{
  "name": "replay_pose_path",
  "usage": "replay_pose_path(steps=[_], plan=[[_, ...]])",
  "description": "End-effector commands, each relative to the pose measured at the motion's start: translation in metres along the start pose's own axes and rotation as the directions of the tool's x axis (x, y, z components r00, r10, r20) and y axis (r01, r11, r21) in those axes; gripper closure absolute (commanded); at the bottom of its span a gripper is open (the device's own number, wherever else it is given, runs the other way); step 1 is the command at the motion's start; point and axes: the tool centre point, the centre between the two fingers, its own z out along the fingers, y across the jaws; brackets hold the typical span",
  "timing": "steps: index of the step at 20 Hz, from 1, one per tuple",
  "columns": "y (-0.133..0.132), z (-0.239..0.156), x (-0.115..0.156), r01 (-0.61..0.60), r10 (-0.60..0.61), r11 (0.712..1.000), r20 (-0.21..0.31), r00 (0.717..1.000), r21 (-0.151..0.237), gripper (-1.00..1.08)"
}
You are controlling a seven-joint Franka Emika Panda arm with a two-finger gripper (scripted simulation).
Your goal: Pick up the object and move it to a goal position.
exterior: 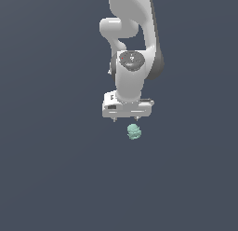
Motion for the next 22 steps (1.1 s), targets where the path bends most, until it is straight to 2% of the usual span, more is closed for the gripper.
replay_pose_path(steps=[1, 9, 15, 22], plan=[[0.0, 0.0, 0.0, 0.0, 0.0, 1.0, 0.0, 1.0, 0.0, -0.92], [-0.008, 0.009, 0.0, 0.063, -0.063, 0.998, 0.001, 0.998, -0.012, -0.92], [-0.009, 0.01, 0.0, 0.066, -0.066, 0.998, 0.0, 0.998, -0.011, -0.92], [-0.023, 0.03, 0.001, 0.105, -0.105, 0.995, -0.012, 0.994, -0.006, -0.92]])
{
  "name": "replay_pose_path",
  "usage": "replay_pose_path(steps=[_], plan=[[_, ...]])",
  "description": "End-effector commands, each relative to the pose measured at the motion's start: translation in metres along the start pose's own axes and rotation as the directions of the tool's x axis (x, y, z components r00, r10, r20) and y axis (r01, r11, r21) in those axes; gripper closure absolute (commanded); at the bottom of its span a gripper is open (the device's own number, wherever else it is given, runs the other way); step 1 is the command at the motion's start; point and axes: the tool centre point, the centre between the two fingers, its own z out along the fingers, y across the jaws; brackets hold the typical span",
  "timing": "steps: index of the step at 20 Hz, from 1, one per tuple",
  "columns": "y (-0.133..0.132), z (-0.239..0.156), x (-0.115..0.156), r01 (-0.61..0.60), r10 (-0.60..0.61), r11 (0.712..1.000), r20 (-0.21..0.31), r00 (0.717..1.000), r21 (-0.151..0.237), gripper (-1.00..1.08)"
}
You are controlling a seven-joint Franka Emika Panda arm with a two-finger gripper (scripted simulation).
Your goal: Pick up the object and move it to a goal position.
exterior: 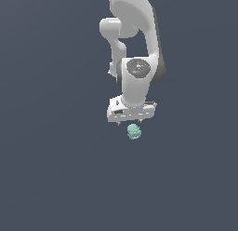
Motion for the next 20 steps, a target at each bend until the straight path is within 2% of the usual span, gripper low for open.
replay_pose_path(steps=[1, 9, 20], plan=[[-0.007, 0.01, 0.0, 0.02, -0.02, 1.0, -0.006, 1.0, 0.003, -0.92], [-0.028, 0.039, 0.0, 0.076, -0.076, 0.997, -0.024, 0.997, 0.011, -0.92], [-0.03, 0.054, -0.001, 0.082, -0.081, 0.997, -0.025, 0.996, 0.012, -0.92]])
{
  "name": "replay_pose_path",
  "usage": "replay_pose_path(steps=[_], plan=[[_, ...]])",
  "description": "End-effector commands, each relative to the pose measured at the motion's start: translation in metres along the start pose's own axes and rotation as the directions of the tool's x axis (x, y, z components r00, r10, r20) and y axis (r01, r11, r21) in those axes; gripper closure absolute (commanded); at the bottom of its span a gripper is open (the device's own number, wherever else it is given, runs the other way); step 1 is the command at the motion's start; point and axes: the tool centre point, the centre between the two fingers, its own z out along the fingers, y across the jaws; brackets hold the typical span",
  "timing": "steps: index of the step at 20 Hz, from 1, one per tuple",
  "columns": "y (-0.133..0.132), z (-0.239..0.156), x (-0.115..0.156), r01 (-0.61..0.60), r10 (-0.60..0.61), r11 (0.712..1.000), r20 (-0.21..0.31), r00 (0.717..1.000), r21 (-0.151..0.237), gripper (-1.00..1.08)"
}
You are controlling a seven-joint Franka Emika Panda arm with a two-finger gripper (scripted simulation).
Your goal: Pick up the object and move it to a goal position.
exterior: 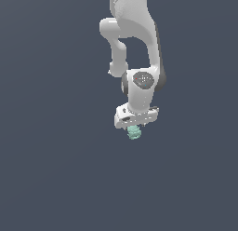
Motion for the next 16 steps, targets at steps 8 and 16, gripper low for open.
replay_pose_path(steps=[8, 16], plan=[[-0.001, 0.04, -0.001, 0.002, -0.002, 1.0, -0.001, 1.0, 0.0, -0.92], [-0.001, 0.044, 0.0, 0.002, -0.002, 1.0, -0.001, 1.0, 0.0, 1.08]])
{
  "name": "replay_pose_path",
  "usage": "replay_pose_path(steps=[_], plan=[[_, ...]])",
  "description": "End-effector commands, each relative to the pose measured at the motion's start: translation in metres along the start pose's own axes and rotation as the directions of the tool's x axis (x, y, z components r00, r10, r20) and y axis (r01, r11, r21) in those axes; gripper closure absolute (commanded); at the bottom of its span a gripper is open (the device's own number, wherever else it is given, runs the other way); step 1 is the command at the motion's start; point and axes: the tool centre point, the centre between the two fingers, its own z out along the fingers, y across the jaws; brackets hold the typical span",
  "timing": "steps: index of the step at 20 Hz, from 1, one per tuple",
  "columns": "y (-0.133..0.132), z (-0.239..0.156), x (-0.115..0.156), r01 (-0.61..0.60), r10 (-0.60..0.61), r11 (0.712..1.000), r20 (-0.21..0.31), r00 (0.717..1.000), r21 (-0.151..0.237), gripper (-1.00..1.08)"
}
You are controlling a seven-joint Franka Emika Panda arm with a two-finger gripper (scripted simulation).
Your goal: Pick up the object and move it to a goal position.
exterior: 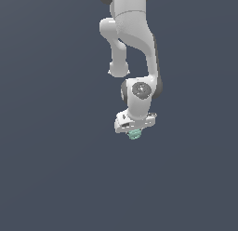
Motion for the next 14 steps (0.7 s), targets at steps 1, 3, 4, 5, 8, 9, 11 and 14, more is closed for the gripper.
replay_pose_path(steps=[1, 3, 4, 5, 8, 9, 11, 14], plan=[[0.0, 0.001, 0.0, 0.0, 0.0, 1.0, 0.001, 1.0, 0.0, 1.08], [0.0, 0.001, 0.0, 0.0, 0.0, 1.0, 0.001, 1.0, 0.0, 1.08], [0.0, 0.001, 0.0, 0.0, 0.0, 1.0, 0.001, 1.0, 0.0, 1.08], [0.0, 0.001, 0.0, 0.0, 0.0, 1.0, 0.001, 1.0, 0.0, 1.08], [0.0, 0.0, 0.0, 0.0, 0.0, 1.0, 0.0, 1.0, 0.0, 1.08], [0.0, -0.001, 0.0, 0.0, 0.0, 1.0, 0.0, 1.0, 0.0, 1.08], [-0.001, -0.005, 0.0, 0.0, 0.0, 1.0, 0.0, 1.0, 0.0, 1.08], [-0.004, -0.014, 0.0, 0.0, 0.0, 1.0, 0.0, 1.0, 0.0, 1.08]])
